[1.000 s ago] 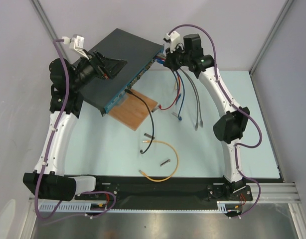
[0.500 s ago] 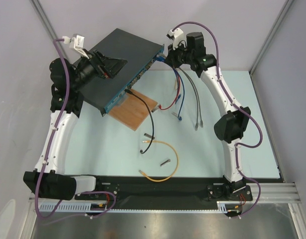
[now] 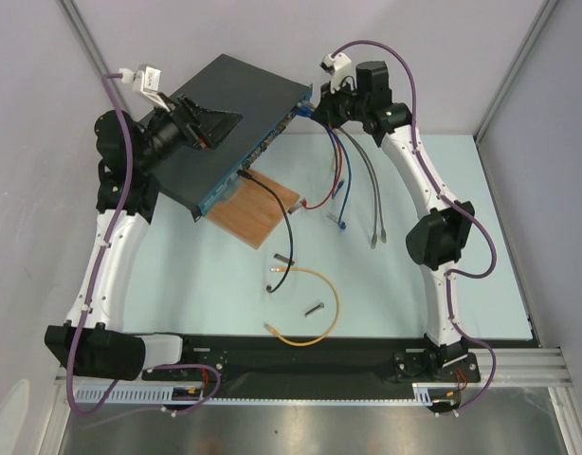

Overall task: Insert the plug into the switch port
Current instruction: Insert the connector into the switch port.

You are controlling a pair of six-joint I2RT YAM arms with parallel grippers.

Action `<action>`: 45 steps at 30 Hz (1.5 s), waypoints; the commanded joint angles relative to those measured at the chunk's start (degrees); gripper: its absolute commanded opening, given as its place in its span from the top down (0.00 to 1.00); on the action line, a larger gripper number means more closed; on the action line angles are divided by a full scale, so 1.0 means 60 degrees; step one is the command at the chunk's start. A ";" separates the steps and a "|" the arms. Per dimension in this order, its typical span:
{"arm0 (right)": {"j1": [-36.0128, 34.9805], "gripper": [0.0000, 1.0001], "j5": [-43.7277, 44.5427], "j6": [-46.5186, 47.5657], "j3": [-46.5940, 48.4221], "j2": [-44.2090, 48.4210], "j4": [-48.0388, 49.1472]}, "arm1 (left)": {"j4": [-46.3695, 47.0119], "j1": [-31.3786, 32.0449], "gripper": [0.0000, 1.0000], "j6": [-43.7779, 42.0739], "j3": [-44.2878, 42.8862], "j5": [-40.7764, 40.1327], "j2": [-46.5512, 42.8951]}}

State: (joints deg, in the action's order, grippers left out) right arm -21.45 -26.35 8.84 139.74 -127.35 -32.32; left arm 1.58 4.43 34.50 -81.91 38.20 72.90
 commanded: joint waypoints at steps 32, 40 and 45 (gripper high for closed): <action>-0.0101 1.00 -0.0238 -0.1430 0.0821 -0.0396 -0.0268 | 0.0556 0.0009 0.00 0.0212 0.0043 0.0270 0.0183; -0.0087 1.00 -0.0207 -0.1707 0.0879 -0.0455 -0.0166 | 0.0703 -0.0005 0.00 0.0329 0.0145 0.0314 0.0169; -0.0072 1.00 -0.0384 -0.1708 0.0836 -0.0528 -0.0516 | 0.0747 -0.0005 0.00 0.0358 0.0087 0.0343 0.0227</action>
State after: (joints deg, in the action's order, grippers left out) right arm -21.47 -27.53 -0.40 142.52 -129.23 -34.44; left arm 3.77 4.43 36.03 -81.30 39.29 74.26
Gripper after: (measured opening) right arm 0.026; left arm 0.996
